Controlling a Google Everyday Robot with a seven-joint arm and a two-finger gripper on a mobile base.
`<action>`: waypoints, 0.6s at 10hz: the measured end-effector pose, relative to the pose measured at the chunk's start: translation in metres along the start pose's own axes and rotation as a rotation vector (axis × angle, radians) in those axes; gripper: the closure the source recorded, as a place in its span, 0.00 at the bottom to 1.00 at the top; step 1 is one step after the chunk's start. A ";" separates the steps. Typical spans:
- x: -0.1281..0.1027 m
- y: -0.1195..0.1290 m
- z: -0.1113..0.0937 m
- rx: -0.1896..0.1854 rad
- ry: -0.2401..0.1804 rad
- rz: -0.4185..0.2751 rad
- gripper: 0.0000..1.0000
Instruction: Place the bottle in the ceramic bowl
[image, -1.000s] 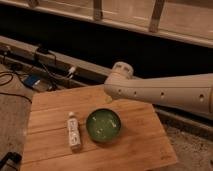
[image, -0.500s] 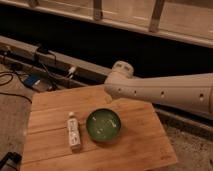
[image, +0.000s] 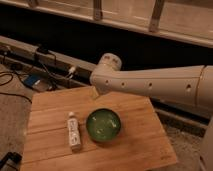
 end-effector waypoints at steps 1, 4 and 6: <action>0.001 -0.018 -0.003 0.031 0.003 0.029 0.20; -0.011 -0.063 -0.011 0.026 0.016 0.083 0.20; -0.020 -0.083 -0.013 0.011 0.018 0.072 0.20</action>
